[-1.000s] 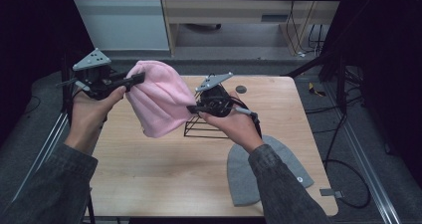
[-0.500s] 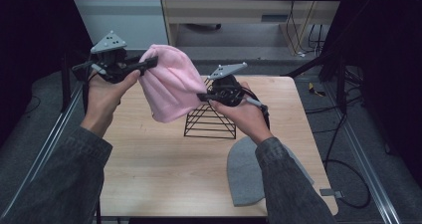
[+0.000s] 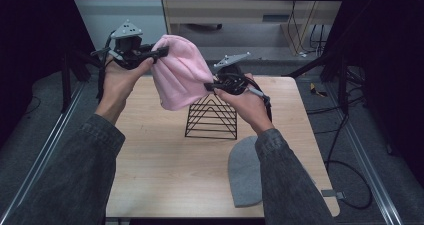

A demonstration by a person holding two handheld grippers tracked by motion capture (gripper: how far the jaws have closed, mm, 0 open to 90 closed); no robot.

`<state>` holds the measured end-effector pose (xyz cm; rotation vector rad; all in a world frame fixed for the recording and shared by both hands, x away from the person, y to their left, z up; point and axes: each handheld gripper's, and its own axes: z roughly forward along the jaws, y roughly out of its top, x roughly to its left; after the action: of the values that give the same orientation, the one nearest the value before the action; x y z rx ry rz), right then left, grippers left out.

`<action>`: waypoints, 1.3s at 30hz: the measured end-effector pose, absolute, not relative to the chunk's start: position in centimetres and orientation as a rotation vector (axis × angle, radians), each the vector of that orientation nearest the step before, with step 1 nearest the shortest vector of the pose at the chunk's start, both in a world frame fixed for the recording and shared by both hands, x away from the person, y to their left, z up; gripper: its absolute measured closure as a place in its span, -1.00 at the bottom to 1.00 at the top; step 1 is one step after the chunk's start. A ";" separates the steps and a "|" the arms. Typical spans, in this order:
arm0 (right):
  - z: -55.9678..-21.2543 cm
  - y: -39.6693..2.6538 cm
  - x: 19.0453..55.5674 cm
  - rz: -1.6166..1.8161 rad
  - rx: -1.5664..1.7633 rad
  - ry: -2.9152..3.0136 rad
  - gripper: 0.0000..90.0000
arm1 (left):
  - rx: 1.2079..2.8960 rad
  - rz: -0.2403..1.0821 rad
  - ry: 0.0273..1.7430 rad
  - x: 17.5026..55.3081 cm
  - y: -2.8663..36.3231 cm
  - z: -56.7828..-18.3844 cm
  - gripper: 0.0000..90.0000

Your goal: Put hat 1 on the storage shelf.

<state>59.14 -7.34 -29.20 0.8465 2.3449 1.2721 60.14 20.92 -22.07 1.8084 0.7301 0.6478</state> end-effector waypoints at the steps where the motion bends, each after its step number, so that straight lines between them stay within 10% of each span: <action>1: -29.3 -7.3 59.3 1.265 0.849 2.348 0.85 | 1.802 0.644 0.734 60.3 20.9 -22.3 0.63; 39: -33.3 -10.2 58.9 1.253 0.885 2.284 0.85 | 1.778 0.658 0.675 60.9 17.5 -25.7 0.62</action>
<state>58.91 -10.22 -33.34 0.8849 2.2836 1.2534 60.94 17.51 -25.71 1.7780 0.6748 0.6579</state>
